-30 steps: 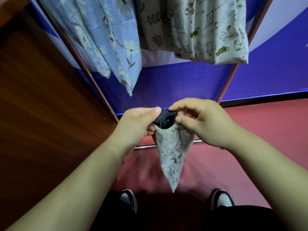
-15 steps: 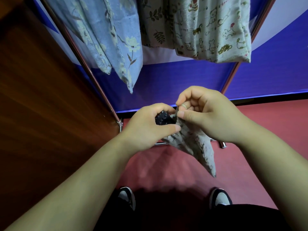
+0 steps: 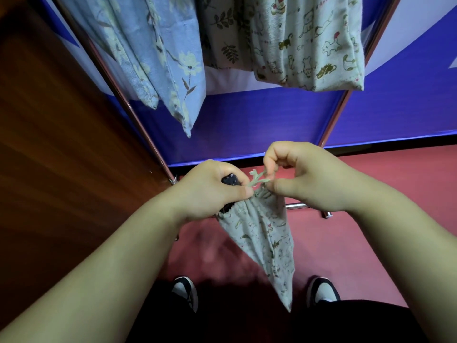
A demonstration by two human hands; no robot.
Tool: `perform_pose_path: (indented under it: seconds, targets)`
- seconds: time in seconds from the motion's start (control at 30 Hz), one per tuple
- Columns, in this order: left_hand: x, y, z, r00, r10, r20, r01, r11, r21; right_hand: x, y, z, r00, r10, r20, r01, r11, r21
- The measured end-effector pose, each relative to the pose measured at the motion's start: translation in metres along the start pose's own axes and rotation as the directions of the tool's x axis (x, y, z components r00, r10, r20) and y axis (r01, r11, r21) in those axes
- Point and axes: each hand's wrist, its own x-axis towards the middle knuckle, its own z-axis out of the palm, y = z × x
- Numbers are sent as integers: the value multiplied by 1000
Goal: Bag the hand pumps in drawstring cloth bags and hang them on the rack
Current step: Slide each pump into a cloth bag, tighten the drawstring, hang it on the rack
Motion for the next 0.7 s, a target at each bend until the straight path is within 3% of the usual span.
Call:
perform_pose_path:
  seconds: [0.13, 0.27, 0.47, 0.7]
  targets:
    - [1, 10, 5, 996, -77, 40, 69, 983, 171, -1, 0, 8, 999, -39, 18, 40, 999, -22]
    - [5, 17, 10, 996, 13, -88, 14, 953, 303, 0, -3, 4, 996, -60, -66, 59, 998, -30]
    - [10, 16, 9, 991, 110, -82, -85, 960, 266, 0, 4, -6, 994, -44, -103, 41, 998, -37]
    - [17, 15, 12, 986, 100, -134, -80, 986, 143, -2, 13, -11, 992, 75, -103, -68, 995, 69]
